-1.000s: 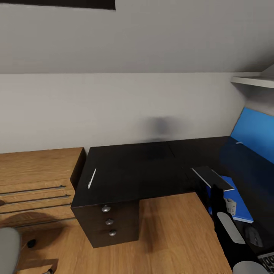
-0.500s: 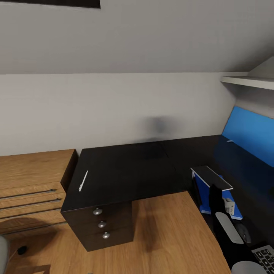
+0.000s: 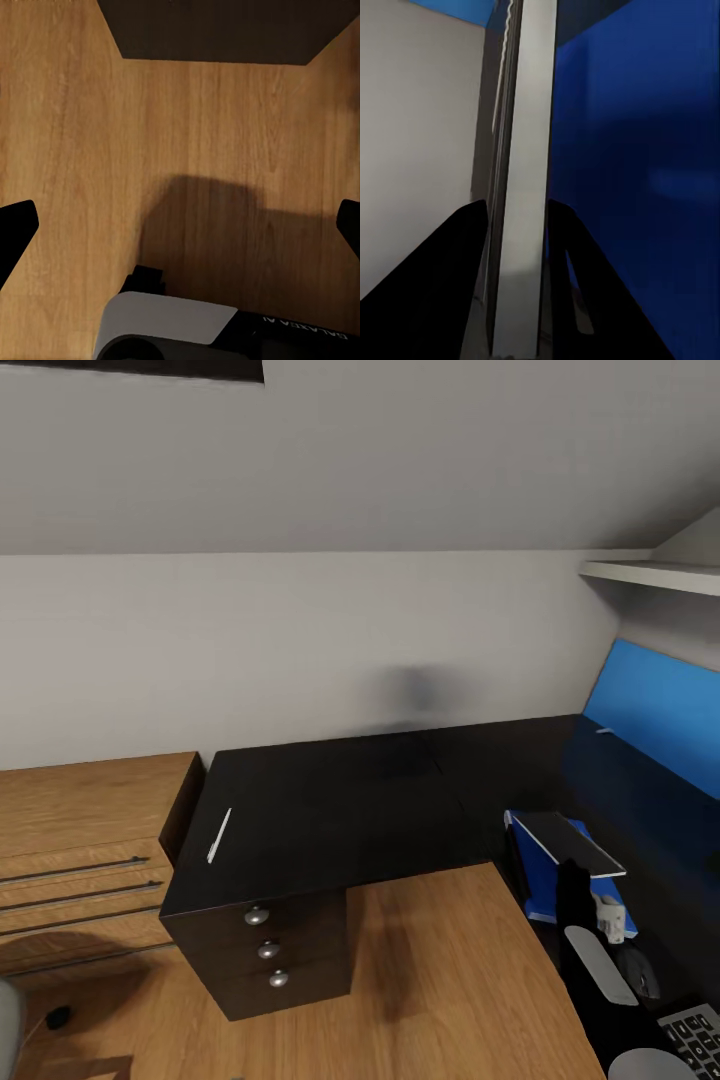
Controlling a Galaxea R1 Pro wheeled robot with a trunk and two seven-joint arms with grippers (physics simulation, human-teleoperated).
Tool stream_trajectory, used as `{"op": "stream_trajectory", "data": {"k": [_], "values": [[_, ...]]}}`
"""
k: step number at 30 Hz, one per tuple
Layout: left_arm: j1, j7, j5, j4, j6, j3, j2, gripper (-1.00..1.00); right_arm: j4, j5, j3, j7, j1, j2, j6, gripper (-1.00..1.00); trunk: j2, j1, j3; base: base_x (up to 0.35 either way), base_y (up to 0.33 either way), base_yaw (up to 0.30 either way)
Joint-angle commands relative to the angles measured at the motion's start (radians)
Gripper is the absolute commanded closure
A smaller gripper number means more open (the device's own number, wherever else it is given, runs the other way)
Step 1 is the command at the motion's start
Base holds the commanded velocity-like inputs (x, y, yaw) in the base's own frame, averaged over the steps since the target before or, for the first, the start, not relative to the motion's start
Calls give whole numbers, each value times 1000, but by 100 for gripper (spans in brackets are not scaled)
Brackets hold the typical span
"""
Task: In the bedroom, organize the workspace by keeping the computer under the desk, ensuring the monitor is on the desk, placing the keyboard on the desk next to the monitor, placing the mouse on the desk next to the keyboard, moving the folder from the swivel chair onto the desk next to the mouse, stacking the notebook on top of the folder with the pen on top of the notebook, and positioning the swivel chair next to the desk.
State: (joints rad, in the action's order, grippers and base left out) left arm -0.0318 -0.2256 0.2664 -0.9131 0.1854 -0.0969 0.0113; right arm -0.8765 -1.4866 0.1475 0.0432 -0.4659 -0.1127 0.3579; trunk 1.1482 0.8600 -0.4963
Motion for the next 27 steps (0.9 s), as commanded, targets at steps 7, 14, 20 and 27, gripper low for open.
{"op": "stream_trajectory", "data": {"k": [7,14,20,27], "values": [[0,-8,9,-3,4,-3,-1,-100,7,-9,-2,3,-1,0,17,100,1,0,-1,0,0,0],[0,-8,8,-3,3,-3,-1,-100,8,-9,-2,3,0,1,18,100,1,0,-1,40,-37,0],[0,-8,9,-3,3,-3,-1,-100,8,-9,-2,3,-1,1,18,100,1,0,-1,79,-74,0],[0,-7,8,-3,3,-3,-1,-100,8,-9,-2,3,0,1,18,100,1,0,-1,33,-5,0]]}}
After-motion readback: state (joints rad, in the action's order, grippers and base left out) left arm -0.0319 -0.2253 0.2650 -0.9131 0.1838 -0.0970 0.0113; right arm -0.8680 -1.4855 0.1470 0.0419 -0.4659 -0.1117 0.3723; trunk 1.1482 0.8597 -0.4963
